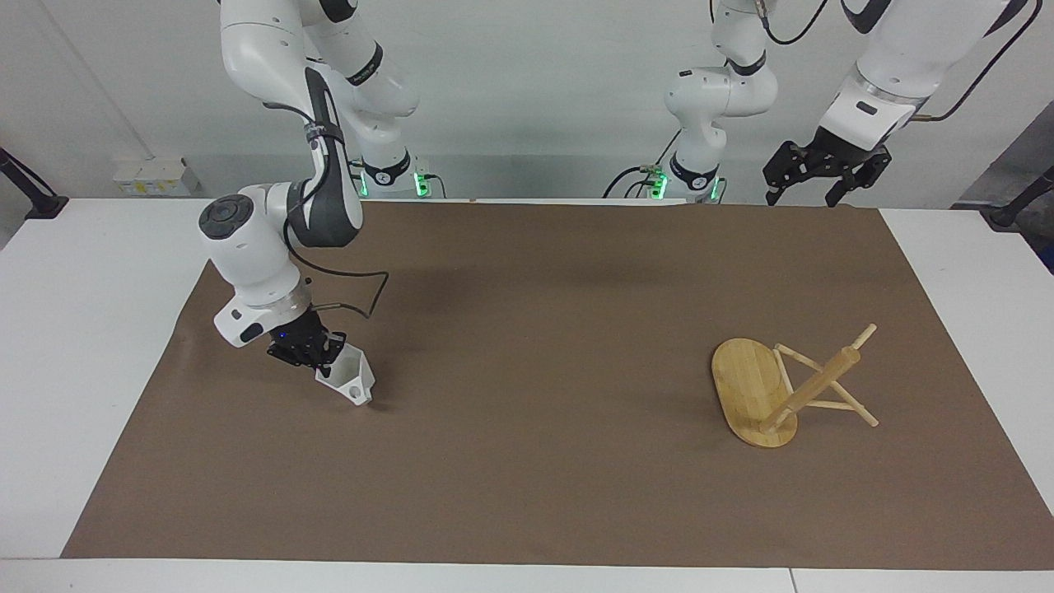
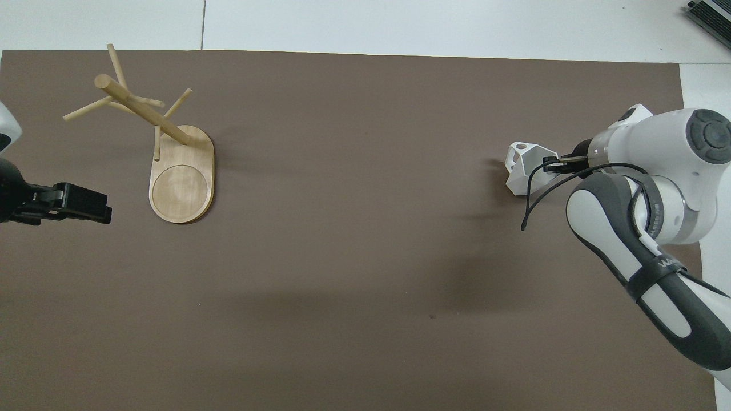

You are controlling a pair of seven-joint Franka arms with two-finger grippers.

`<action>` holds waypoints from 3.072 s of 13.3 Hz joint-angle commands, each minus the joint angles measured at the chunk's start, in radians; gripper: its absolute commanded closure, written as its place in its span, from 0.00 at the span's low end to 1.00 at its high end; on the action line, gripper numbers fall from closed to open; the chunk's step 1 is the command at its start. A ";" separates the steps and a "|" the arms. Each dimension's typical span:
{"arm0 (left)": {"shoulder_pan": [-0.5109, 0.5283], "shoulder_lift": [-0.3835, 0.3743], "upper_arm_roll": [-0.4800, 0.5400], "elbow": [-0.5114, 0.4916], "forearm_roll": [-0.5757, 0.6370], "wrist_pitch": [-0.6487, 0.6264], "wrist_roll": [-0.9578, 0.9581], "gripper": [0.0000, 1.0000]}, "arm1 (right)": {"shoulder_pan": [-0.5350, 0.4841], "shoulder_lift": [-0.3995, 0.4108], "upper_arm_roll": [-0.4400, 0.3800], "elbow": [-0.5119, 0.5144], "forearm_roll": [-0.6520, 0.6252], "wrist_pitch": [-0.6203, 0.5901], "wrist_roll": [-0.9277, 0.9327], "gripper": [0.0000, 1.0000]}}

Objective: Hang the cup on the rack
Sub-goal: 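Lift the cup with the right gripper toward the left gripper, then hold the cup with the right gripper while the left gripper grasps it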

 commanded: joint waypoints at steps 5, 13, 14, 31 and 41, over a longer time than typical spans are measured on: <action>-0.001 -0.013 0.006 -0.014 -0.005 0.057 0.009 0.00 | -0.011 0.006 0.202 0.136 0.175 -0.043 -0.130 1.00; -0.002 -0.020 0.009 -0.023 -0.100 0.064 0.311 0.00 | -0.008 0.024 0.361 0.228 0.781 -0.037 -0.130 1.00; -0.002 -0.020 0.009 -0.025 -0.132 0.064 0.383 0.00 | -0.009 0.026 0.381 0.228 0.877 -0.039 -0.130 1.00; 0.004 -0.066 -0.002 -0.151 -0.487 0.261 1.246 0.00 | 0.189 0.001 0.395 0.354 0.890 0.003 -0.827 1.00; 0.036 -0.101 0.012 -0.231 -0.632 0.416 1.391 0.00 | 0.278 0.003 0.397 0.354 0.898 0.115 -0.829 1.00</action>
